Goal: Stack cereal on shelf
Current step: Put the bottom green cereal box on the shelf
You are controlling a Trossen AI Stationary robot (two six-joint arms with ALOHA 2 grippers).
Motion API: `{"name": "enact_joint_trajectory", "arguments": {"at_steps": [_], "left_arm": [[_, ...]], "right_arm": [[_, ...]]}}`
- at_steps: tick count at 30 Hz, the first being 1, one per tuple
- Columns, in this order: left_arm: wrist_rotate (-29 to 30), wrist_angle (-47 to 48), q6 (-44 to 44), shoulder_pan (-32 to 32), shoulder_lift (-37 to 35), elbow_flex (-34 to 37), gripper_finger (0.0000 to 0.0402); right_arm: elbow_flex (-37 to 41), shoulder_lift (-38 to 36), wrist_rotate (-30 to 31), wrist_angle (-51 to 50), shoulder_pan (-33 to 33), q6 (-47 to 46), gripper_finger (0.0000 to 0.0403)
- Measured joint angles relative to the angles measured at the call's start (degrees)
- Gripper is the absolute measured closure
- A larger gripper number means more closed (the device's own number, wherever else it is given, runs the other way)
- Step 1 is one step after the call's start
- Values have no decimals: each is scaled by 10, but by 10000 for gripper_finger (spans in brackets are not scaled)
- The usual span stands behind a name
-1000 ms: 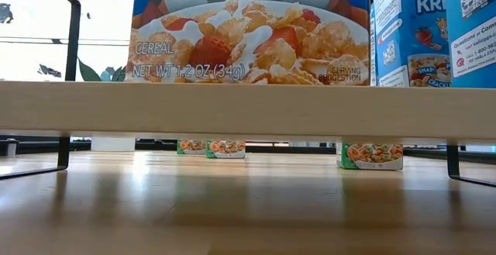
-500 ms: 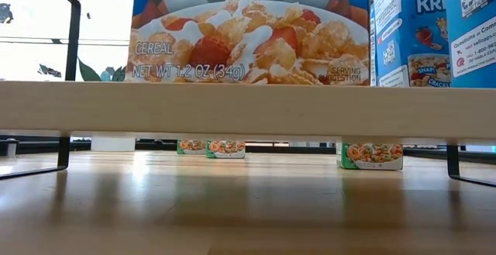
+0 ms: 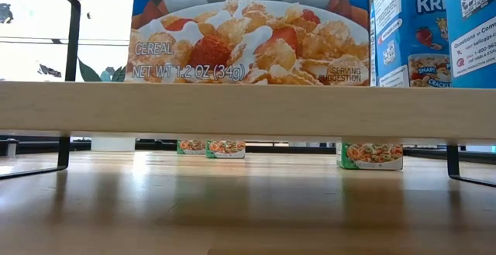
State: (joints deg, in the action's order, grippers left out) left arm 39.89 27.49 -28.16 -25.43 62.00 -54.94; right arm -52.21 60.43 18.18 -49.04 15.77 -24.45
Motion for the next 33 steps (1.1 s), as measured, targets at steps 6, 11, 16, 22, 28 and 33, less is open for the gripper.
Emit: {"name": "enact_joint_trajectory", "arguments": {"at_steps": [6,11,16,22,28,33], "left_arm": [[7,0,-4,0,0,0,168],[12,0,-16,0,0,0,168],[13,2,-26,0,0,0,168],[15,2,-28,0,0,0,168],[15,3,-32,0,0,0,168],[15,5,-32,7,0,0,168]], "right_arm": [[22,1,2,28,-1,6,127],[56,11,6,79,-1,22,127],[86,4,7,124,0,24,127],[106,8,7,166,0,38,127],[131,5,6,194,-1,40,127],[131,8,8,197,-1,56,127]]}}
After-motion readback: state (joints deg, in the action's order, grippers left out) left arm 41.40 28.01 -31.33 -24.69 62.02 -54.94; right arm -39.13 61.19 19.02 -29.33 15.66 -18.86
